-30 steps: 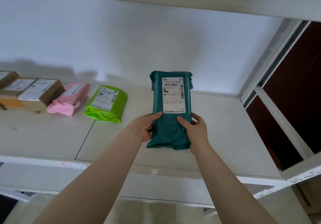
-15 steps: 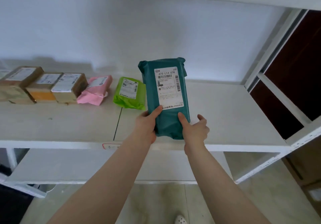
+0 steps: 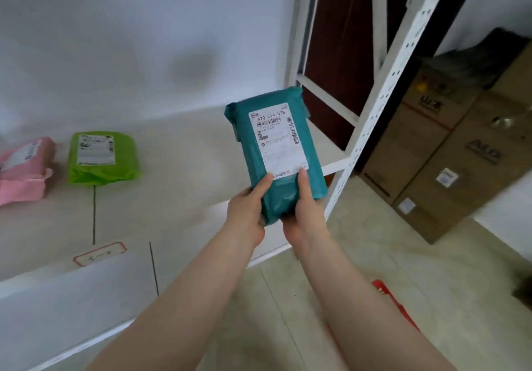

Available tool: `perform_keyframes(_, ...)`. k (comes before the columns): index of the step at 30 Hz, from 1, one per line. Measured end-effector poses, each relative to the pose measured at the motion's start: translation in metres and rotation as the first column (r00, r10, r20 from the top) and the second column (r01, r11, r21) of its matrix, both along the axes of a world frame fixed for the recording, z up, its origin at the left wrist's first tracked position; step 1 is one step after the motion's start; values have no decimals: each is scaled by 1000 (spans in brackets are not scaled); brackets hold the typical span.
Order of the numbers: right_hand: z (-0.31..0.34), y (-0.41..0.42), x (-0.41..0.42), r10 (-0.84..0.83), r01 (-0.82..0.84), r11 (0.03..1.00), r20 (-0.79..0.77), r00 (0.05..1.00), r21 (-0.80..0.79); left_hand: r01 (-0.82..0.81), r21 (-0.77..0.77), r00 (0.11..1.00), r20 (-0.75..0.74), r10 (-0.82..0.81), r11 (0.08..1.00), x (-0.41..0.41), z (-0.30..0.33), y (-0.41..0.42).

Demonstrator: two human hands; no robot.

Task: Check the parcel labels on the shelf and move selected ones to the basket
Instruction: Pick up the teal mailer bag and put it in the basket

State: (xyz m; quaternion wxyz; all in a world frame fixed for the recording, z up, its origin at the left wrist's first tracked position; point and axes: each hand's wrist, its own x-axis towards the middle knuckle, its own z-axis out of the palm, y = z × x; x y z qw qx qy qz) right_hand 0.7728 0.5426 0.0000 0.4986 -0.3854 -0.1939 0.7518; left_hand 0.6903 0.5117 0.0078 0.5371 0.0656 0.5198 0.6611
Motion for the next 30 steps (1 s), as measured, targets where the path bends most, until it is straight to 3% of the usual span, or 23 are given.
perform_keyframes(4, -20, 4, 67, -162, 167, 986, -126, 979, 25, 148, 12, 989, -7, -148, 989, 72, -3, 11)
perform_keyframes(8, -39, 5, 157, -307, 308, 951, -140, 941, -13, 311, -68, 946, -70, -316, 948, 160, -16, 19)
perform_keyframes(11, -58, 4, 229, -402, 403, 915, -94, 911, -7, 481, -220, 852, -110, -512, 848, 223, -35, 24)
perform_keyframes(13, -76, 0, 274, -459, 458, 888, -47, 887, -34, 586, -284, 796, 25, -605, 759, 262, -51, 29)
perform_keyframes(19, -126, -20, 378, -535, 540, 825, 77, 842, -169, 668, -289, 745, 265, -612, 686, 358, -104, 31)
perform_keyframes(24, -147, -31, 440, -479, 517, 783, 195, 856, -344, 678, -289, 734, 233, -638, 676, 415, -145, 24)
perform_keyframes(27, -165, -34, 456, -481, 465, 774, 79, 873, -429, 660, -281, 750, 196, -632, 696, 437, -164, 29)
perform_keyframes(30, -188, -33, 467, -493, 490, 774, 104, 864, -401, 668, -324, 738, 174, -652, 670, 454, -181, 36)
